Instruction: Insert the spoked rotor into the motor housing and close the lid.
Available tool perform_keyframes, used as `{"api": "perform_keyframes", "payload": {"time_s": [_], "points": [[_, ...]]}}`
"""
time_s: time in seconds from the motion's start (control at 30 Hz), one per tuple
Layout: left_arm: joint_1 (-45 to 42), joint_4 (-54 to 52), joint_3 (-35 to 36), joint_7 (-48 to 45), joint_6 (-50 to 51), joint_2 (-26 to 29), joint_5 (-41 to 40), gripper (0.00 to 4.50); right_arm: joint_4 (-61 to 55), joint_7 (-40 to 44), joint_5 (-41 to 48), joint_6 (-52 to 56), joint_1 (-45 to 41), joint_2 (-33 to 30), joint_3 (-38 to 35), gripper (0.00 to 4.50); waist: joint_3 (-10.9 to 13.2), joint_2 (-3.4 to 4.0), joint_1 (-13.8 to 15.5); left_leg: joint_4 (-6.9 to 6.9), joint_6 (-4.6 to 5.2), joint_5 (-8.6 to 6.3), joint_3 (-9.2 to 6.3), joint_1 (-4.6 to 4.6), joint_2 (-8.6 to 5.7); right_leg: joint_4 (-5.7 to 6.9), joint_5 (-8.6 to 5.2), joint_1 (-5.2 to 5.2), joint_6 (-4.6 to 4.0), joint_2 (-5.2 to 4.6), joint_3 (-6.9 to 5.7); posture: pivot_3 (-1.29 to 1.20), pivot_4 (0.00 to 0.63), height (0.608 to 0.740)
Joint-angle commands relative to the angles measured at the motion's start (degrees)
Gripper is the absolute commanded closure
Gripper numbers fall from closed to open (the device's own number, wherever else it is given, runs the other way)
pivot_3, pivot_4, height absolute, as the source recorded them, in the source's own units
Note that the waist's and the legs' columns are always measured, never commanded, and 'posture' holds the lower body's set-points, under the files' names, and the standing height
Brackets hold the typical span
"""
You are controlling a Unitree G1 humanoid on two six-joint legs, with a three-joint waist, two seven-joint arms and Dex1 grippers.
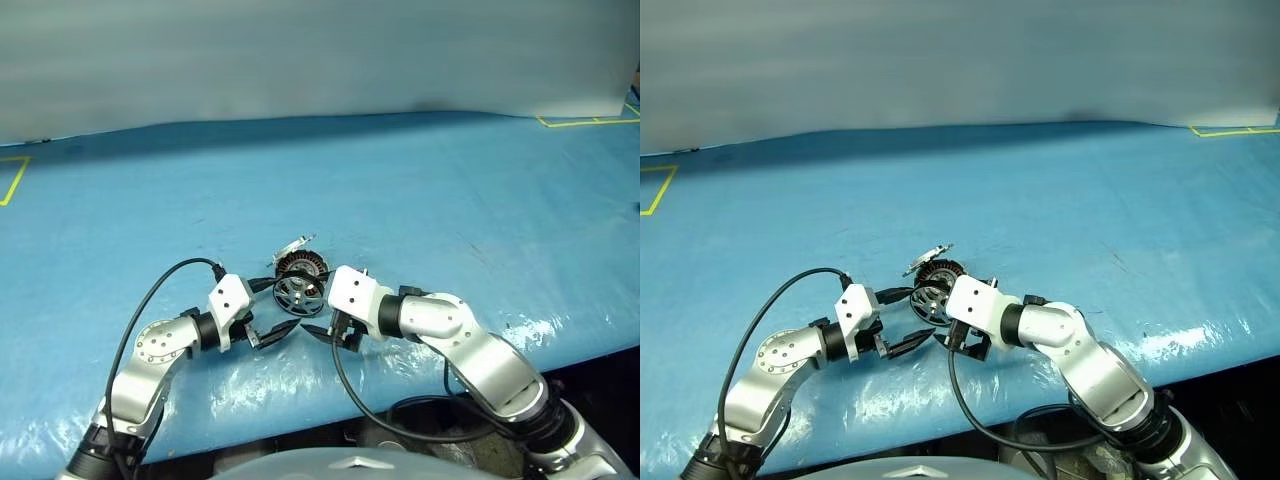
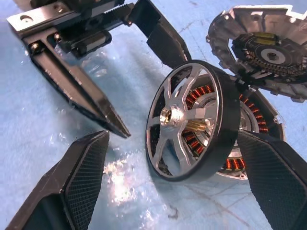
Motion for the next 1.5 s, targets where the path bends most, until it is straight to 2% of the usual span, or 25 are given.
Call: {"api": "perform_keyframes", "payload": {"time_s": [0.03, 0.07, 0.17, 0.3, 0.43, 0.63, 0.77, 0.9, 1.03, 1.13, 1.23, 1.33, 1.5], "points": [[0.2, -2.1, 0.2, -0.3, -0.3, -0.1, -1.0, 0.0, -3.5, 4.6, 4.8, -3.5, -0.6, -1.0, -3.3, 0.05, 0.0, 0.0, 0.0, 0.0, 0.0, 0.0, 0.0, 0.0, 0.0, 0.0, 0.0, 0.0, 0.01, 0.01, -0.01, 0.0, 0.15, 0.74], [0.3, -2.2, 0.3, -0.3, -0.2, -0.1, -1.1, 0.0, -3.3, 6.0, 4.3, -4.5, -1.3, -2.2, -2.5, 0.05, 0.0, 0.0, 0.0, 0.0, 0.01, 0.0, -0.01, 0.0, 0.0, 0.0, 0.01, 0.0, 0.02, 0.02, -0.01, 0.0, 0.15, 0.74], [0.4, -2.1, 0.3, 0.2, -0.7, 0.0, -0.4, 0.0, -0.1, 7.6, -5.0, -12.5, -5.2, -6.4, 3.6, 0.05, 0.0, 0.02, -0.1, 0.0, 0.02, -0.01, 0.01, 0.01, 0.0, 0.02, 0.0, -0.02, 0.0, 0.02, 0.01, 0.0, 0.15, 0.74], [0.4, -2.0, 0.5, 1.1, -0.6, -0.5, -0.3, 0.0, 4.4, 6.6, -8.3, -16.4, -7.7, -5.2, 4.5, 0.05, 0.0, 0.01, -0.1, 0.0, -0.02, 0.01, 0.01, 0.02, -0.02, 0.02, -0.01, -0.02, 0.0, 0.06, -0.01, 0.0, 0.15, 0.74], [1.6, -3.3, 0.7, 0.1, 1.4, -0.2, -2.6, 0.0, 3.8, 7.5, -6.9, -16.2, -6.7, -4.3, 2.6, 0.05, 0.0, 0.01, 0.0, 0.0, -0.21, 0.12, 0.01, 0.0, -0.01, 0.03, 0.03, -0.01, 0.04, 0.04, -0.01, 0.0, 0.15, 0.74], [3.6, -4.1, 1.0, 0.8, 1.4, 0.6, -2.1, 0.0, 5.9, 7.7, -17.5, -25.6, -4.2, -8.4, 8.0, 0.05, 0.0, 0.0, 0.1, 0.0, -0.14, 0.08, 0.06, -0.02, 0.02, -0.05, -0.02, 0.0, 0.01, -0.03, 0.01, 0.0, 0.15, 0.74], [3.0, -3.8, 0.8, 1.0, 0.9, 0.3, -1.7, 0.0, 6.2, 7.7, -18.3, -27.0, -3.7, -7.0, 6.5, 0.05, 0.0, 0.0, 0.0, 0.01, -0.15, 0.09, 0.08, 0.0, -0.01, -0.03, -0.02, -0.01, 0.02, 0.0, 0.02, 0.0, 0.15, 0.74], [2.6, -6.0, 0.2, -1.2, 2.1, -0.5, -5.5, 0.0, 4.0, 7.8, -12.5, -21.3, -1.2, -4.3, 0.8, 0.05, 0.0, 0.0, 0.1, 0.01, -0.15, 0.09, 0.04, 0.01, 0.01, 0.01, -0.01, 0.0, 0.01, 0.06, 0.0, 0.0, 0.15, 0.74], [3.3, -8.3, -0.9, -3.6, 2.6, 1.1, -6.5, 0.0, 3.0, 6.7, -12.5, -17.7, 1.9, -5.1, -3.2, 0.05, 0.0, -0.01, 0.3, 0.01, -0.17, 0.1, 0.04, 0.01, 0.05, 0.0, 0.0, 0.01, 0.01, -0.02, 0.03, 0.0, 0.15, 0.74], [3.8, -9.2, -1.9, -4.2, 1.3, 3.5, -3.3, 0.58, 2.1, 5.7, -12.6, -15.6, 4.8, -5.6, -5.7, 0.0, 0.0, -0.01, 0.4, 0.01, -0.15, 0.09, 0.07, -0.01, 0.02, -0.04, -0.01, 0.0, 0.01, -0.02, 0.05, 0.0, 0.15, 0.74], [4.2, -10.8, -3.8, -4.0, -0.9, 7.7, 3.5, 1.55, 1.0, 4.4, -13.0, -13.9, 7.9, -6.1, -7.7, 0.0, 0.0, -0.01, 0.5, 0.01, -0.12, 0.07, 0.1, 0.0, -0.04, -0.02, -0.03, -0.01, -0.02, 0.02, 0.04, 0.0, 0.15, 0.74], [3.4, -10.0, -4.0, -2.5, -2.3, 8.3, 5.8, 1.55, 0.4, 3.3, -13.3, -12.9, 9.7, -5.9, -8.4, 0.0, 0.0, 0.01, 0.5, 0.01, -0.01, 0.0, 0.11, 0.0, -0.01, -0.01, -0.04, -0.02, -0.05, 0.04, 0.05, 0.0, 0.15, 0.74], [-0.7, -2.8, -5.6, 2.1, -4.7, 1.9, 8.5, 1.55, 1.0, 1.3, -15.5, -13.5, 10.3, -5.4, -6.9, 0.0, 0.0, -0.01, 0.8, 0.05, 0.02, 0.0, 0.1, 0.02, -0.07, -0.01, 0.01, 0.02, 0.05, 0.03, 0.07, 0.0, 0.15, 0.74]]}}
